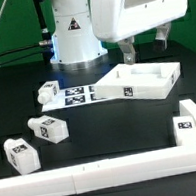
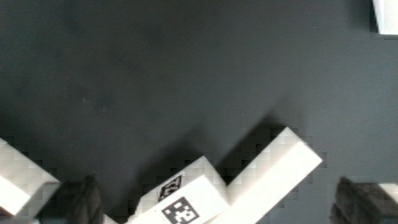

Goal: Assemble square table

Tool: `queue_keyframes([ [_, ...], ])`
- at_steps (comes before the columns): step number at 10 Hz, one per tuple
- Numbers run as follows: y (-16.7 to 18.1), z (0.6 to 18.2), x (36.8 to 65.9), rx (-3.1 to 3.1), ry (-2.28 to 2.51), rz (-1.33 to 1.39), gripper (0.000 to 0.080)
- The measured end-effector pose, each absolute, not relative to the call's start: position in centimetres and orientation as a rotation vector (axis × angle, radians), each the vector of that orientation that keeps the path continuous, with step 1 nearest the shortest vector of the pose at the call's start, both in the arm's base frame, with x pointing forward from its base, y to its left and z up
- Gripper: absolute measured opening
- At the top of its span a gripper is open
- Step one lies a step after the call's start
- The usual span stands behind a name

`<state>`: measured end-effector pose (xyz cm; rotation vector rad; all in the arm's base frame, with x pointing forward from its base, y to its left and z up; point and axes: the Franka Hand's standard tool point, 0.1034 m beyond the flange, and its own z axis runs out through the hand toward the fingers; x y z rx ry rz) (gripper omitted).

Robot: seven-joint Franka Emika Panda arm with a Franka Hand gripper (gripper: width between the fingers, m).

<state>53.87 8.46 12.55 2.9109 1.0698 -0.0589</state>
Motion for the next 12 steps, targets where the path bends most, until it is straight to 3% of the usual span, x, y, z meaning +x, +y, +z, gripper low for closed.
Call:
queue_keyframes([
  [5, 8.5, 12.4, 54.0, 2.938, 0.977, -0.061, 0.0650],
  [9, 9.2, 10.2, 54.7, 3.035, 0.695, 0.051, 0.0650],
  [12, 9.4, 10.3, 54.7, 3.032, 0.702, 0.042, 0.0650],
])
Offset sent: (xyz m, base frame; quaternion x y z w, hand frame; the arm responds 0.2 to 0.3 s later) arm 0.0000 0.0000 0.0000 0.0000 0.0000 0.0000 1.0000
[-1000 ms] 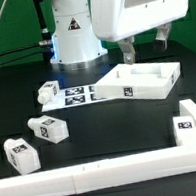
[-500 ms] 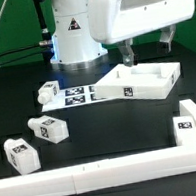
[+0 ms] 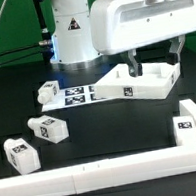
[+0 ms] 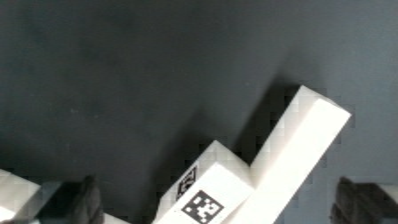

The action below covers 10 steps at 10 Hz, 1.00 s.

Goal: Assemble square table

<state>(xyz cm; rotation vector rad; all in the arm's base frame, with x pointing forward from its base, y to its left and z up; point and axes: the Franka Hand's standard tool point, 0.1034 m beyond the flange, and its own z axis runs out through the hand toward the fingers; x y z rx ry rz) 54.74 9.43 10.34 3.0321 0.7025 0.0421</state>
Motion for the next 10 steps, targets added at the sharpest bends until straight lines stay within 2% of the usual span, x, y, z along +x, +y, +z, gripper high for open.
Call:
queue_keyframes([
  [1, 9.4, 10.1, 54.7, 3.034, 0.698, 0.038, 0.0650],
  [2, 9.4, 9.1, 55.2, 3.054, 0.607, -0.002, 0.0650],
  [4, 10.5, 7.5, 59.6, 3.088, 0.460, -0.036, 0.0650],
  [5, 9.9, 5.9, 60.8, 3.134, 0.365, -0.049, 0.0650],
  [10, 9.9, 5.4, 60.9, 3.154, 0.321, -0.076, 0.0650],
])
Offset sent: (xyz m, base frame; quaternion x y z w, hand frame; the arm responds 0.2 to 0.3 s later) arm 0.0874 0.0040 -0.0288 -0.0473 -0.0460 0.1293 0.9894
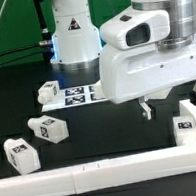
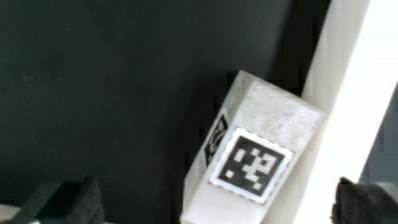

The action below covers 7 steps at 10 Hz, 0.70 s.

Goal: Assemble square table

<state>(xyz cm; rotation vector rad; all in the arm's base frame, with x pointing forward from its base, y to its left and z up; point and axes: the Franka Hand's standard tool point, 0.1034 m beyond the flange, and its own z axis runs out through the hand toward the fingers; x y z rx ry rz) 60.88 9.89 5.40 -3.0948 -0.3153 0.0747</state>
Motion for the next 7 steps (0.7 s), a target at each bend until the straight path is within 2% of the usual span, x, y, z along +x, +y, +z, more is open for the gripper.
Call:
queue_keyframes([
  [3, 10.2, 4.4, 62.8, -3.089, -0.141, 0.144, 0.0650],
  [6, 10.3, 2.8, 62.6, -3.079, -0.093, 0.153, 0.0650],
  [7, 10.3, 2.8, 62.8, -3.075, -0.093, 0.143, 0.0650],
])
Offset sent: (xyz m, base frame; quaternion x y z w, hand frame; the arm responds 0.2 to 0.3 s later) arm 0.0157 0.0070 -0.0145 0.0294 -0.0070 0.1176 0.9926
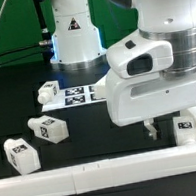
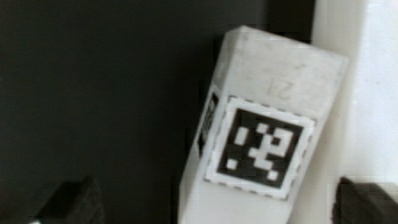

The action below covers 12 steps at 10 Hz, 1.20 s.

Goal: Assemble square table

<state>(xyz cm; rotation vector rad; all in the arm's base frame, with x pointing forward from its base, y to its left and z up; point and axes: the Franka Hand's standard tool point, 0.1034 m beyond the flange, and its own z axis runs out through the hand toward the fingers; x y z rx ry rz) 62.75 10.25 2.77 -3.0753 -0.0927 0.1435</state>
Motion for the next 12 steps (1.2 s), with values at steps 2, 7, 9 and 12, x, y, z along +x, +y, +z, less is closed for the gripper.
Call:
queue_keyframes([
  [2, 10.0, 2.7, 62.9, -3.066, -0.122, 0.131, 0.0650],
  [7, 8.5, 2.1, 63.3, -3.059, -0.200, 0.061, 0.0650],
  [9, 7.4, 1.5, 62.7, -3.061, -0.229, 0.058, 0.0650],
  [12, 7.0, 1.5, 62.6, -3.064, -0.242, 0.059, 0.0650],
])
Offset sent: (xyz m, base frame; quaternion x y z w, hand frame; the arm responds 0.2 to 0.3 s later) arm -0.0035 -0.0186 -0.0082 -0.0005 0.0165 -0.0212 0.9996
